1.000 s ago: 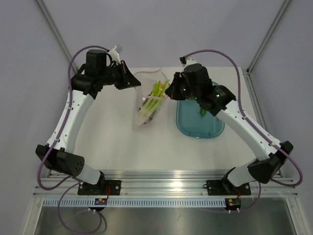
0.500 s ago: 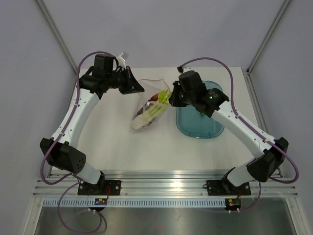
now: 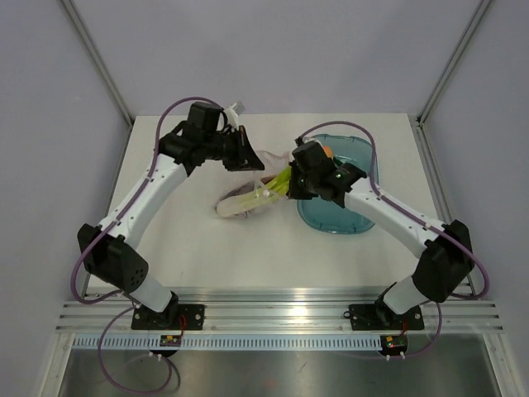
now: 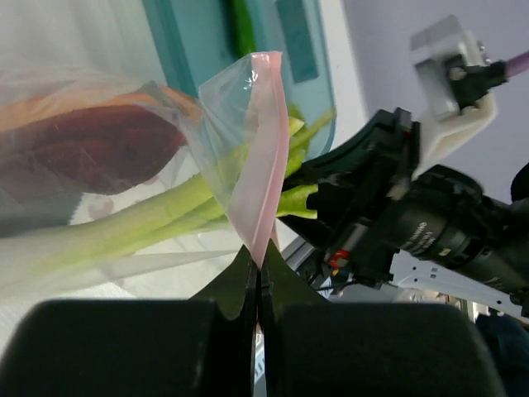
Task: Place the food in the zip-top bag and seal the zipper
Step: Adjust the zipper food storage bag at the center of the board.
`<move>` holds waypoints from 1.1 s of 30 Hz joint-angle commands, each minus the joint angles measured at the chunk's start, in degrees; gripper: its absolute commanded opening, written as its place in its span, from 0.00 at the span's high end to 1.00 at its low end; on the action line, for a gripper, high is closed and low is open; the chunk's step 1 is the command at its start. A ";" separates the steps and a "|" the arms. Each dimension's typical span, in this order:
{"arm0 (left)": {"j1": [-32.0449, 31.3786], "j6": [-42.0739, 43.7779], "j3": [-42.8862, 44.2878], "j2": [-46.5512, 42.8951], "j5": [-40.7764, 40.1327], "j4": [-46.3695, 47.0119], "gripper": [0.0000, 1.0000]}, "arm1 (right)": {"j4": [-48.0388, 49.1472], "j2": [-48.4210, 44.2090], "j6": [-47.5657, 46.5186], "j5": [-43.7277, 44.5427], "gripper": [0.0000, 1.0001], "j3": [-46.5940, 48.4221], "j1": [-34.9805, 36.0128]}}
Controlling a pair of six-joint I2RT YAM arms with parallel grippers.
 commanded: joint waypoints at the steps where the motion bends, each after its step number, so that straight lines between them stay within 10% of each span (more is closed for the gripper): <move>1: -3.78 0.84 3.41 3.12 0.03 1.48 1.00 | 0.73 0.93 2.30 -1.45 1.00 -1.29 0.14; 6: -4.66 2.78 7.56 2.25 -2.61 -1.08 1.00 | -0.05 -5.49 2.48 3.28 0.99 -1.20 0.14; 14: -4.49 3.22 8.36 0.49 -1.65 -1.96 1.00 | -1.82 -16.46 5.11 9.35 0.51 -3.40 0.05; 19: -4.49 2.43 7.75 -0.12 -0.77 -0.91 1.00 | -1.64 -20.26 5.91 9.45 0.43 -3.66 0.05; 33: -4.49 1.64 6.69 -0.56 0.90 0.41 1.00 | 2.05 -17.89 6.26 2.06 0.55 -5.33 0.14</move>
